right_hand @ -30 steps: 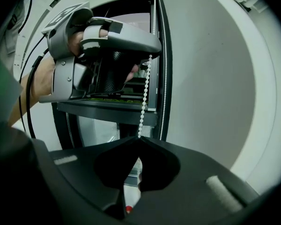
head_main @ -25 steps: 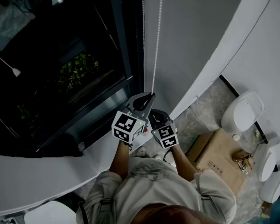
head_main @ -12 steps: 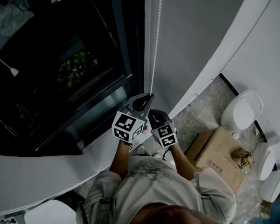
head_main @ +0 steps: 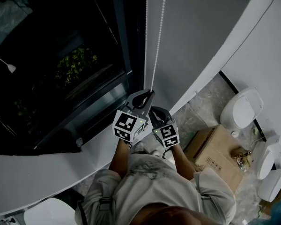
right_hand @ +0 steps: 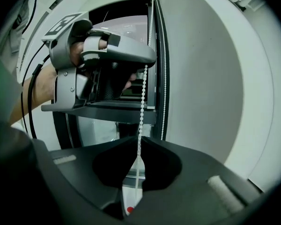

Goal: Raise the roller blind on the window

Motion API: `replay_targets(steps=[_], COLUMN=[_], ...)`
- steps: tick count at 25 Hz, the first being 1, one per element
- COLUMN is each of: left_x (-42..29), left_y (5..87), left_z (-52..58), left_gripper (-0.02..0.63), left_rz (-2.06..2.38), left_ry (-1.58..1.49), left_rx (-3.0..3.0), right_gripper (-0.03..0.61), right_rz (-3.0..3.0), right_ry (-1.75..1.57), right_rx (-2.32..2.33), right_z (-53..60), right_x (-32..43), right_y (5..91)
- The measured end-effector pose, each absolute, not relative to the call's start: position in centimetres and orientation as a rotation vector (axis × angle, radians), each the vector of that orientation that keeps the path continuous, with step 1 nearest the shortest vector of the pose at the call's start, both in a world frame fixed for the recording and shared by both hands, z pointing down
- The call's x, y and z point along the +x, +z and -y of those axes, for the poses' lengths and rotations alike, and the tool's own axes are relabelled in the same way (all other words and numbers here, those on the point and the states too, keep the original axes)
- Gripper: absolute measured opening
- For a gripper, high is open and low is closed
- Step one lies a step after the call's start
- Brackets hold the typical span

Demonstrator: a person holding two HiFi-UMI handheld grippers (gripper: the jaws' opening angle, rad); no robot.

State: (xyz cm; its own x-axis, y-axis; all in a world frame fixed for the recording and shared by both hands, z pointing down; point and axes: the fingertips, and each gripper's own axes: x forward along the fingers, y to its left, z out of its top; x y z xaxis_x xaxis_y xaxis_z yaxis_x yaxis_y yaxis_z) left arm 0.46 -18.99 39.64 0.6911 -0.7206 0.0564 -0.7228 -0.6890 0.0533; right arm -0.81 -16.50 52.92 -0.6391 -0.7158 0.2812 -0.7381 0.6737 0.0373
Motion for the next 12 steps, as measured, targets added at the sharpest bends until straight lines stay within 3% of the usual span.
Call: replay_targets(steps=[12], left_x=[-0.6], left_y=[39.0], left_z=[18.8], left_gripper=[0.062], left_rz=[1.252], left_ry=[0.021], left_rx=[2.817], right_gripper=[0.063], right_rz=[2.69], right_ry=[0.002], right_rx=[1.253], right_z=[16.5], right_x=[0.4], right_y=[47.2])
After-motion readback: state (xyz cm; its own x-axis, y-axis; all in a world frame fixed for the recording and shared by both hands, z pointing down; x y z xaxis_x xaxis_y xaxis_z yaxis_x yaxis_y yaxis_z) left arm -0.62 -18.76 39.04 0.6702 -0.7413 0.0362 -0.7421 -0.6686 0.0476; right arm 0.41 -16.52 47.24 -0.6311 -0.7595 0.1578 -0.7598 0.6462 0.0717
